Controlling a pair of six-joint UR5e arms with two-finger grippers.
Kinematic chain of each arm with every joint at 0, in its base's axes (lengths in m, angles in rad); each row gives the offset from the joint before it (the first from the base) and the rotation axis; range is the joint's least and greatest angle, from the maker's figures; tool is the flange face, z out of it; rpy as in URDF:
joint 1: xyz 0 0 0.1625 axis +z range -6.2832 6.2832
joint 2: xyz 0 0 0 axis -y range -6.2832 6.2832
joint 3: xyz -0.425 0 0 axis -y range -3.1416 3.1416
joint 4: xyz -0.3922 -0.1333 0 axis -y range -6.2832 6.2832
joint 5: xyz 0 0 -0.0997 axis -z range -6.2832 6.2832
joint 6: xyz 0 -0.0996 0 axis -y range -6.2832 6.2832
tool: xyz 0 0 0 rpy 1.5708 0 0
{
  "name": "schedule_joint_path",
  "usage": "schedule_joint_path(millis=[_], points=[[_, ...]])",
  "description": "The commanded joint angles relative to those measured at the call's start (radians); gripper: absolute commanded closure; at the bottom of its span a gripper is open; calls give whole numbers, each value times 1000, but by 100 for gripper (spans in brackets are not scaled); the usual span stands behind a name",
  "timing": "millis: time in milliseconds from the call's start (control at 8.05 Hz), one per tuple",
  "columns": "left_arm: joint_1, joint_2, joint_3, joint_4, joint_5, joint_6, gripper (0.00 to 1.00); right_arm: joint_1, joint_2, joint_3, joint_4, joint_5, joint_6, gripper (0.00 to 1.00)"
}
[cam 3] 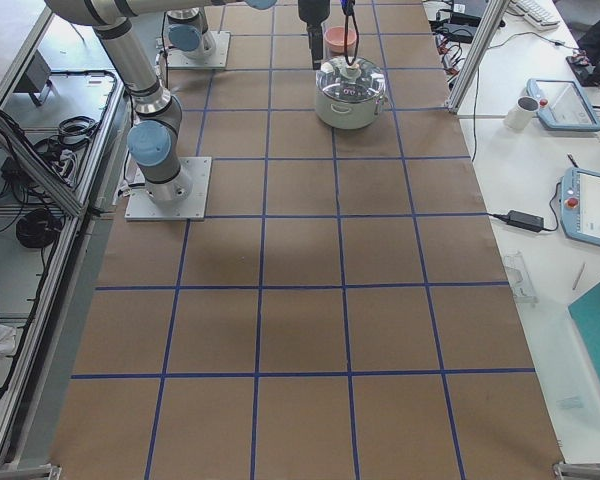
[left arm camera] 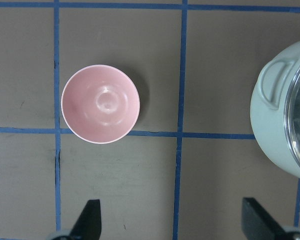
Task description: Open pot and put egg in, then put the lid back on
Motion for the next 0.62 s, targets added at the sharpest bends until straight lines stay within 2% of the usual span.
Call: schedule_joint_path(millis=[0, 497], points=[[0, 1, 0, -1, 1, 2, 0, -1, -3, 0, 5, 0, -4, 0], [0, 1, 0, 0, 1, 2, 0, -1, -3, 0, 2, 3, -7, 0]])
